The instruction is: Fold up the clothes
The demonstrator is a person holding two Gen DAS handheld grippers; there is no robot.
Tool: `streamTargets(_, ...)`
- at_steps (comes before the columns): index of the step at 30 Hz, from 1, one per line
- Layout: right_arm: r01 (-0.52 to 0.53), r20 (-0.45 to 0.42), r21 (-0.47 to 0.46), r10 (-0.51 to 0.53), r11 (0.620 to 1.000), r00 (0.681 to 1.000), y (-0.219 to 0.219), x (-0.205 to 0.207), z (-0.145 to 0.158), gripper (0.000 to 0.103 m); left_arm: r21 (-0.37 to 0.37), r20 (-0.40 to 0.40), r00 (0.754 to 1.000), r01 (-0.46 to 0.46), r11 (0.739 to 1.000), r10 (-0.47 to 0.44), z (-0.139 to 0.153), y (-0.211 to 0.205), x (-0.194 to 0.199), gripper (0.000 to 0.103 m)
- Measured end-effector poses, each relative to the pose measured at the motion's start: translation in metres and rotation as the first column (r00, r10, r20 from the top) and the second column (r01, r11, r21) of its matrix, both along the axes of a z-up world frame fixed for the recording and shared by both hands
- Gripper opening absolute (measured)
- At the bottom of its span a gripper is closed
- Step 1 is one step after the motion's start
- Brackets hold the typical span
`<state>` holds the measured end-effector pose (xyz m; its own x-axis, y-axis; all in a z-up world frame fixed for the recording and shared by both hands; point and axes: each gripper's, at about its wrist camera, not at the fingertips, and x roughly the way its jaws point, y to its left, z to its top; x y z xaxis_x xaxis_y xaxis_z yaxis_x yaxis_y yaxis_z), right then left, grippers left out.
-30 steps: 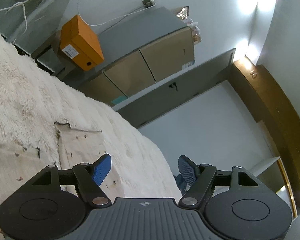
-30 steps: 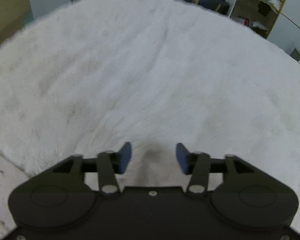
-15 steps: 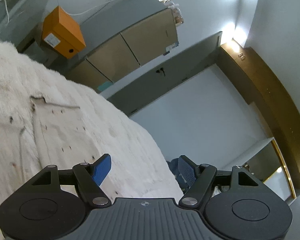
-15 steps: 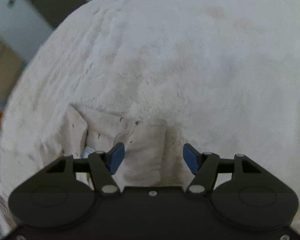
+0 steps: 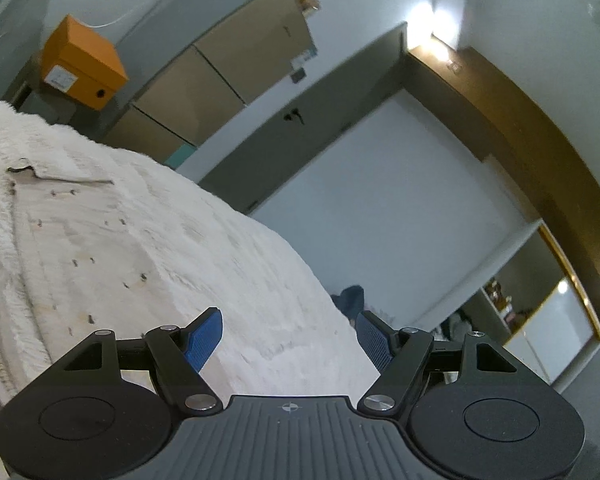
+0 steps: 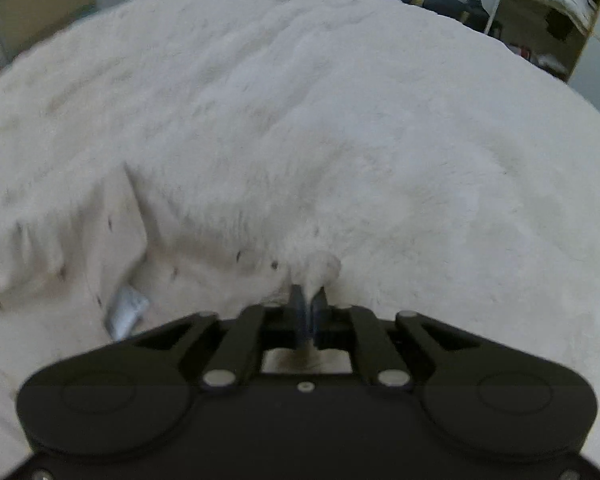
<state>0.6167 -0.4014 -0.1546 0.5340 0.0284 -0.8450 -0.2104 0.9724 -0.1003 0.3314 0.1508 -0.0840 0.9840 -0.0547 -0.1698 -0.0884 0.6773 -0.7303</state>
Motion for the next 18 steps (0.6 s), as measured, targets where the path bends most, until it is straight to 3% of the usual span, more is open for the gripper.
streamTargets(1, 0.025, 0.039, -0.027, -0.024, 0.999, 0.999, -0.007, -0.011, 0.010, 0.046, 0.013, 0.003, 1.000, 0.007, 1.000, -0.007, 0.001, -0.002, 0.000, 0.068)
streamTargets(2, 0.072, 0.092, -0.003, -0.072, 0.997, 0.993, -0.023, -0.028, 0.029, 0.048, 0.031, 0.009, 1.000, 0.015, 0.999, -0.016, 0.002, -0.004, -0.001, 0.068)
streamTargets(4, 0.124, 0.116, 0.052, -0.130, 0.991, 0.985, -0.046, -0.055, 0.055, 0.061, 0.055, 0.034, 0.999, 0.027, 0.998, -0.029, 0.005, -0.008, -0.005, 0.068)
streamTargets(7, 0.238, 0.142, 0.074, -0.247, 0.968, 0.959, -0.101, -0.107, 0.094, 0.063, 0.048, 0.045, 0.998, 0.039, 0.998, -0.041, 0.004, -0.012, -0.008, 0.068)
streamTargets(11, 0.389, 0.111, -0.023, -0.385, 0.921, 0.916, -0.190, -0.180, 0.132, 0.066, 0.010, 0.049, 0.994, 0.101, 0.995, -0.101, -0.001, -0.026, -0.008, 0.068)
streamTargets(13, 0.490, 0.083, -0.001, -0.488, 0.872, 0.869, -0.232, -0.210, 0.143, 0.074, 0.000, 0.049, 0.991, 0.121, 0.993, -0.121, -0.003, -0.036, -0.009, 0.069)
streamTargets(15, 0.636, 0.017, 0.075, -0.639, 0.768, 0.769, -0.280, -0.246, 0.145, 0.074, 0.019, 0.047, 0.989, 0.141, 0.990, -0.142, -0.004, -0.050, -0.009, 0.069)
streamTargets(16, 0.662, 0.014, 0.088, -0.665, 0.745, 0.747, -0.288, -0.255, 0.144, 0.074, 0.033, 0.046, 0.987, 0.150, 0.988, -0.152, -0.004, -0.057, -0.009, 0.069)
streamTargets(17, 0.712, 0.013, 0.106, -0.717, 0.694, 0.697, -0.305, -0.273, 0.138, 0.074, 0.046, 0.044, 0.986, 0.158, 0.986, -0.160, -0.005, -0.062, -0.009, 0.069)
streamTargets(18, 0.731, 0.021, 0.094, -0.735, 0.676, 0.677, -0.312, -0.282, 0.132, 0.074, 0.056, 0.044, 0.985, 0.164, 0.985, -0.167, -0.005, -0.066, -0.009, 0.069)
